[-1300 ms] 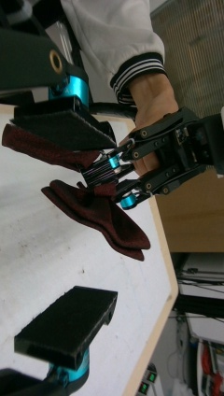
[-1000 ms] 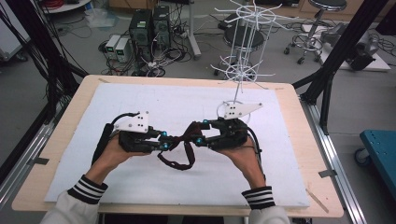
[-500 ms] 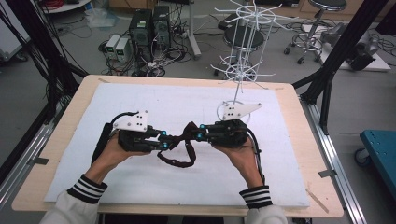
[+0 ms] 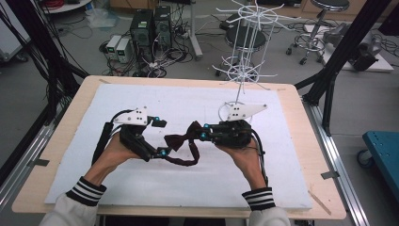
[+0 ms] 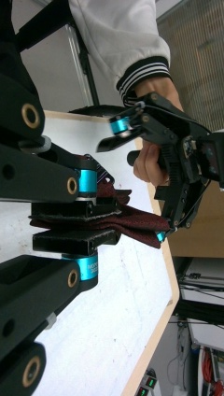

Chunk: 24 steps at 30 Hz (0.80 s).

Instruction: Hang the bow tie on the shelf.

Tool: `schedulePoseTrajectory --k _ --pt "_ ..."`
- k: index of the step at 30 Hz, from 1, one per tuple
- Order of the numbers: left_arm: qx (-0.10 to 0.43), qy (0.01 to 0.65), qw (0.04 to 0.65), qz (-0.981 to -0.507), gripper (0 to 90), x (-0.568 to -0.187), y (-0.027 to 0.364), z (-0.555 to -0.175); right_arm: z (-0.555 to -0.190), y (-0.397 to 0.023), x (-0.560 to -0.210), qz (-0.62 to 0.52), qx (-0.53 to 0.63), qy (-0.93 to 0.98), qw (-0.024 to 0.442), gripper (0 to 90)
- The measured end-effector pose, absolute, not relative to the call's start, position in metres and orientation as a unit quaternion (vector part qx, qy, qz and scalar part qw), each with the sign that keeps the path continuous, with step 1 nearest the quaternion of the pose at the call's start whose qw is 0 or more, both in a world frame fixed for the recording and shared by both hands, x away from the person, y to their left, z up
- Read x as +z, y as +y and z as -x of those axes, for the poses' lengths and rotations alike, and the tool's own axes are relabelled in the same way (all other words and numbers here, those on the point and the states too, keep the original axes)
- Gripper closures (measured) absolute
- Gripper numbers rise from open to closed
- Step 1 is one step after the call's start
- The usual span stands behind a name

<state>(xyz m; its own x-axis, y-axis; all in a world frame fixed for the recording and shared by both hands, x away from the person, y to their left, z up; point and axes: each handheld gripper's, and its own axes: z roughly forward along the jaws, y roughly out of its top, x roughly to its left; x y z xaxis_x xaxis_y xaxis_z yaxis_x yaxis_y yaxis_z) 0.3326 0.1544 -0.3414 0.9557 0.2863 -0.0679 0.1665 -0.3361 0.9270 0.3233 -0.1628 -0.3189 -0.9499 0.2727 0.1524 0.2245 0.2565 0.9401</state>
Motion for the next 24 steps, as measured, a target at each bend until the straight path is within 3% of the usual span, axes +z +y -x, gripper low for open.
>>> schedulePoseTrajectory --k 24 --pt "0.141 0.191 0.607 -0.758 1.7 -0.374 0.22 -0.303 -0.319 -0.192 -0.31 -0.184 0.612 0.765 0.077 85.5"
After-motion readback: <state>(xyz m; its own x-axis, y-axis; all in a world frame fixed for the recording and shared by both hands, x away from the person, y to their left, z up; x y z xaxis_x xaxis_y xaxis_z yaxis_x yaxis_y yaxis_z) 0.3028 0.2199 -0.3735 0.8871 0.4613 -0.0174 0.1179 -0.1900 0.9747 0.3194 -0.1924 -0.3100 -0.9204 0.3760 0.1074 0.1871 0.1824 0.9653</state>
